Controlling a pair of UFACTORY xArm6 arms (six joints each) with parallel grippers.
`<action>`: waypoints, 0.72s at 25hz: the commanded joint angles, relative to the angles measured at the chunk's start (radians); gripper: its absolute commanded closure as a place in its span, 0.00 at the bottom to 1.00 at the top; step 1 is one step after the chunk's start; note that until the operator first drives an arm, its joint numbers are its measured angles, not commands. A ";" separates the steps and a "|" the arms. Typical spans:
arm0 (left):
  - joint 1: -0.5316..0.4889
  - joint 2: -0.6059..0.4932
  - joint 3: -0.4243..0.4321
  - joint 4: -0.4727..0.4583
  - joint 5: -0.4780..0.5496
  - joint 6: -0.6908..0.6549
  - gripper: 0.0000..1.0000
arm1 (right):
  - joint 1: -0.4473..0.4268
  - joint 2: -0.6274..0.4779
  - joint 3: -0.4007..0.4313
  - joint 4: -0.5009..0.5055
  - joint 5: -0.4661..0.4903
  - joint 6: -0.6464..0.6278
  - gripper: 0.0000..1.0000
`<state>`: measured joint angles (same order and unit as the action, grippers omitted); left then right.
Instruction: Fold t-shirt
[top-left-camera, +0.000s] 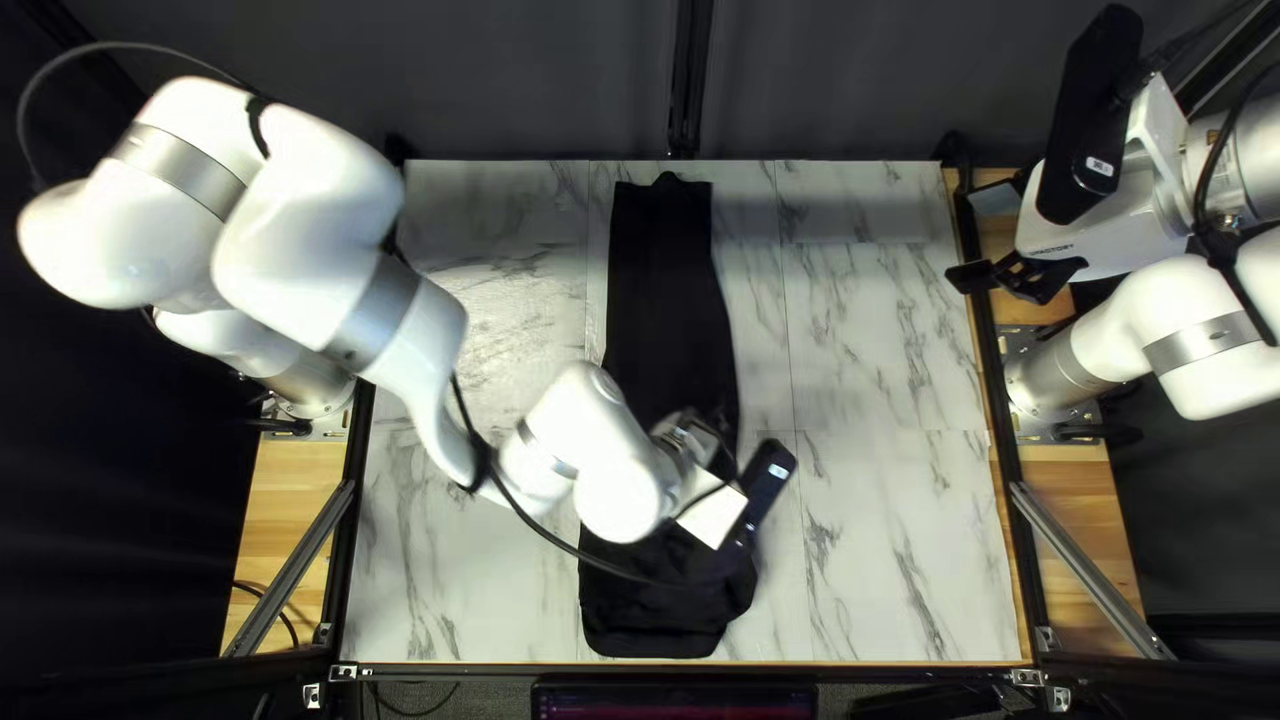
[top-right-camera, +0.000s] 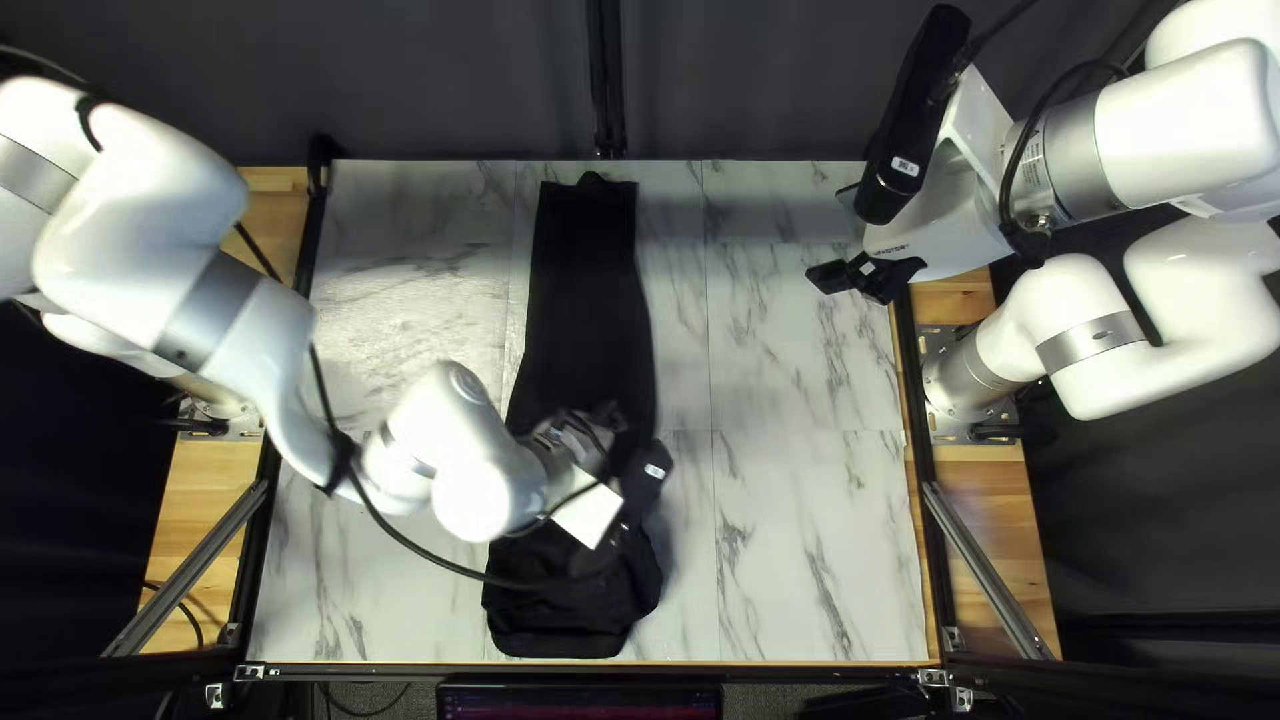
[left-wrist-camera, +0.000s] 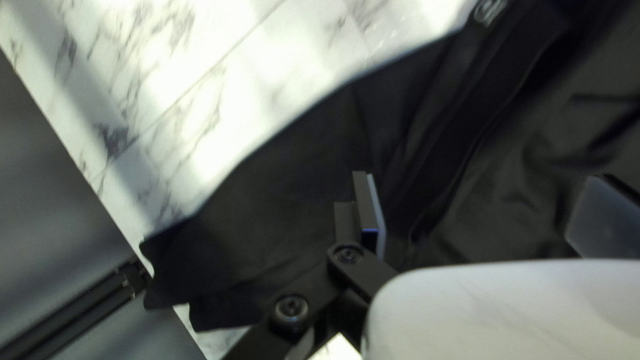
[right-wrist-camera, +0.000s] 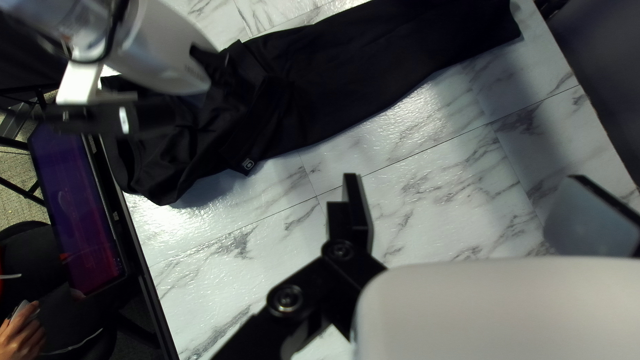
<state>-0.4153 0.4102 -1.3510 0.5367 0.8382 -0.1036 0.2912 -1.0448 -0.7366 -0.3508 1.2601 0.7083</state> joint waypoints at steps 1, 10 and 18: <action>-0.042 0.058 -0.047 -0.043 -0.026 -0.001 0.00 | 0.000 0.000 0.000 0.000 0.000 0.000 0.00; -0.044 0.133 -0.080 -0.151 -0.085 0.067 0.00 | 0.000 0.000 0.000 0.000 0.000 0.000 0.00; -0.023 0.164 -0.097 -0.216 -0.134 0.139 0.98 | 0.000 0.000 0.000 0.000 0.000 0.000 0.00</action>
<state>-0.4412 0.5648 -1.4396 0.3344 0.7112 0.0212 0.2912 -1.0448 -0.7366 -0.3508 1.2601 0.7083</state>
